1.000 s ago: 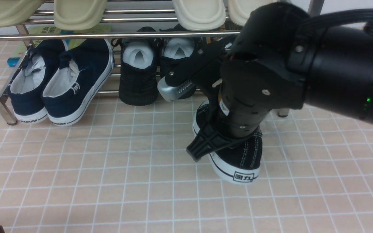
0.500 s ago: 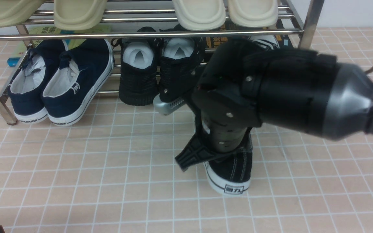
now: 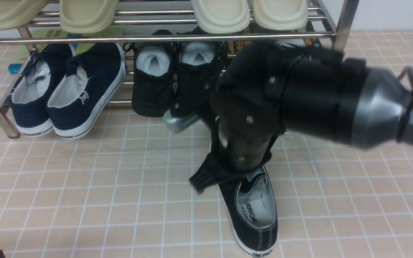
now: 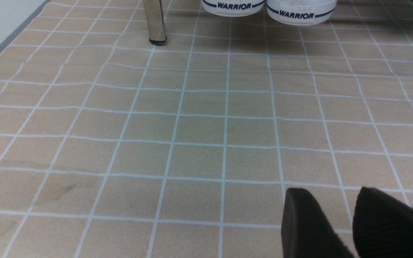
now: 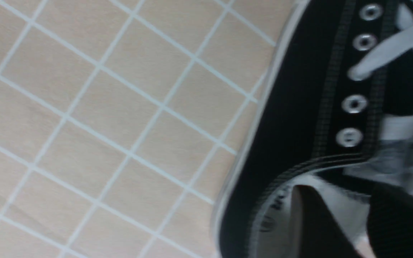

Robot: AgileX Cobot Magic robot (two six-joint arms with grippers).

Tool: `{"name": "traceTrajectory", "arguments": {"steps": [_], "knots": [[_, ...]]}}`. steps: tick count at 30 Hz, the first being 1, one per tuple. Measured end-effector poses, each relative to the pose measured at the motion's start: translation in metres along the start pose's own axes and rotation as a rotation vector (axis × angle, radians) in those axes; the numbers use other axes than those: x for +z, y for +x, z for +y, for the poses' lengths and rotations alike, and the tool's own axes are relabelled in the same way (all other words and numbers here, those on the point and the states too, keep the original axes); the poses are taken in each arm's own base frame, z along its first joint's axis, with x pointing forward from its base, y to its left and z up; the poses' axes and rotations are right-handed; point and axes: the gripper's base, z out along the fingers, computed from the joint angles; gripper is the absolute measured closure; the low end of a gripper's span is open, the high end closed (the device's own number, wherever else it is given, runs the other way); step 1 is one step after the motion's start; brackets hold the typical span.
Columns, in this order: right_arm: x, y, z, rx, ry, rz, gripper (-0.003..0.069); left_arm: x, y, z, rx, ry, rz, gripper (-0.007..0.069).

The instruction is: Take the shoes off the shelf from the light coffee tablecloth by hand.

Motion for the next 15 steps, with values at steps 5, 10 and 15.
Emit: {"name": "traceTrajectory", "arguments": {"steps": [5, 10, 15], "knots": [[-0.014, -0.023, -0.047, 0.113, 0.019, -0.050, 0.0658, 0.000, 0.000, 0.000, 0.000, 0.000, 0.000, 0.0385], [-0.018, -0.033, -0.092, 0.228, 0.032, -0.087, 0.0665, 0.000, 0.000, 0.000, 0.000, 0.000, 0.000, 0.0385], [-0.014, -0.038, -0.112, 0.276, 0.036, -0.134, 0.0591, 0.000, 0.000, 0.000, 0.000, 0.000, 0.000, 0.0385]]}}
